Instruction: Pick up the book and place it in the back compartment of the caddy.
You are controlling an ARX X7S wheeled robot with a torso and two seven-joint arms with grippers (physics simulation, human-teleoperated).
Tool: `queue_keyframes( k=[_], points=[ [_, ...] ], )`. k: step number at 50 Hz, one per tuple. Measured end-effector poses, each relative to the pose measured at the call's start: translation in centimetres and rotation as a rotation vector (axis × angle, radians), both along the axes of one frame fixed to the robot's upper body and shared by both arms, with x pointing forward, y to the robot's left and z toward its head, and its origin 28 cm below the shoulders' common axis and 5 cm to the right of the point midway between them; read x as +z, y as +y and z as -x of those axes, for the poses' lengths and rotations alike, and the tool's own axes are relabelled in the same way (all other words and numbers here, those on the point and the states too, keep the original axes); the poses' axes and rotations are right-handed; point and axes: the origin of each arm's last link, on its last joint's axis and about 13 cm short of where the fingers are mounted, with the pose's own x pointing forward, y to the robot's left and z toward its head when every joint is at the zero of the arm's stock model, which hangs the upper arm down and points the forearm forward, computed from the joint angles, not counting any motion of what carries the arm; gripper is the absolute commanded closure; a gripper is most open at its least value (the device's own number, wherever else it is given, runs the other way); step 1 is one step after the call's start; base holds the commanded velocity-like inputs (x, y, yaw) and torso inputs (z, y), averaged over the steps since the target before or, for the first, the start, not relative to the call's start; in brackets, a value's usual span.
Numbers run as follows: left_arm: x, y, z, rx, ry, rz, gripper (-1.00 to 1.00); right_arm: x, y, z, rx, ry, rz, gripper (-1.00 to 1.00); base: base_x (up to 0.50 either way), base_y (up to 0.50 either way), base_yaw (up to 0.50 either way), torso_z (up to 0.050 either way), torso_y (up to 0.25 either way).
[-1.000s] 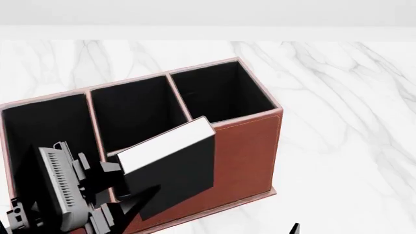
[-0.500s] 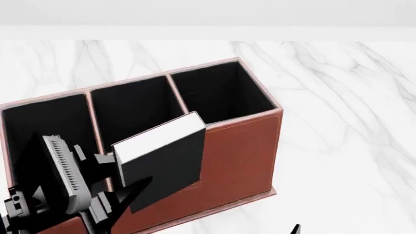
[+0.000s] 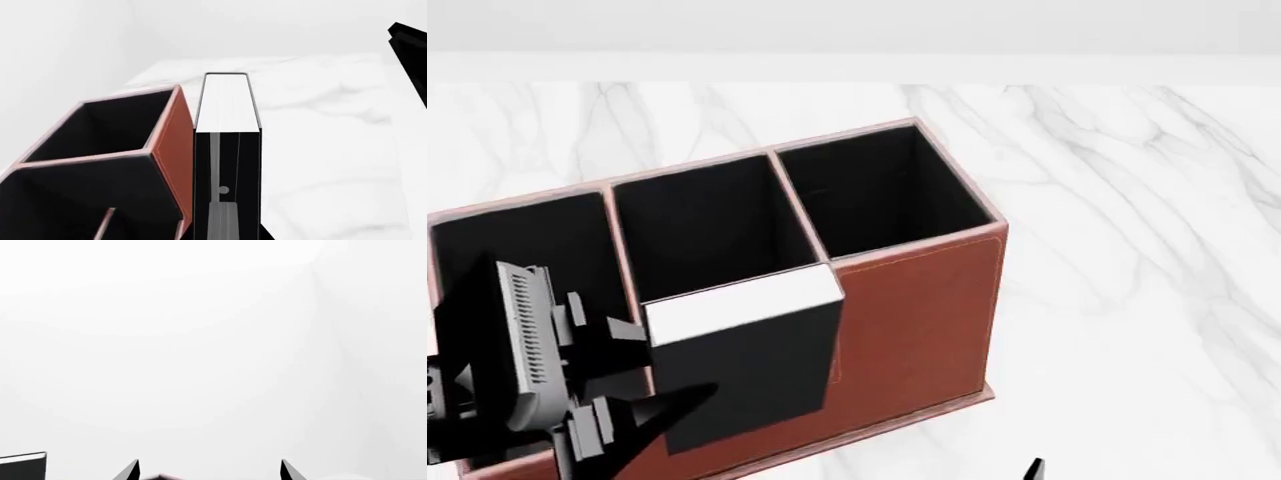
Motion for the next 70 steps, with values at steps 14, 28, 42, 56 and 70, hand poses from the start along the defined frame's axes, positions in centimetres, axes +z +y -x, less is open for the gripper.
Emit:
queue_keyframes(
  k=[14,28,42,56,70],
  points=[
    [0.1,1.2,-1.8,-0.034,0.015,-0.031,1.00,-0.1,0.0,-0.1,0.001,0.003,0.001,-1.00,0.00,0.00,0.00,0.001,0.001],
    [-0.2,2.0,-3.4,-0.035,0.005,0.002,1.00,-0.2,0.1,-0.2,0.004,0.006,0.006,-1.00,0.00,0.00,0.00,0.000,0.001],
    [-0.7,2.3,-4.4,-0.025,-0.022,0.031,1.00,-0.2,0.1,-0.2,0.006,0.009,0.009,-1.00,0.00,0.00,0.00,0.000,0.001],
    [-1.3,2.2,-5.7,-0.025,-0.015,0.038,1.00,-0.3,0.2,-0.3,0.007,0.010,0.010,-1.00,0.00,0.00,0.00,0.001,0.001],
    [-2.0,2.3,-6.6,-0.017,0.002,0.042,1.00,-0.3,0.1,-0.3,0.007,0.012,0.010,-1.00,0.00,0.00,0.00,0.000,0.001]
  ],
)
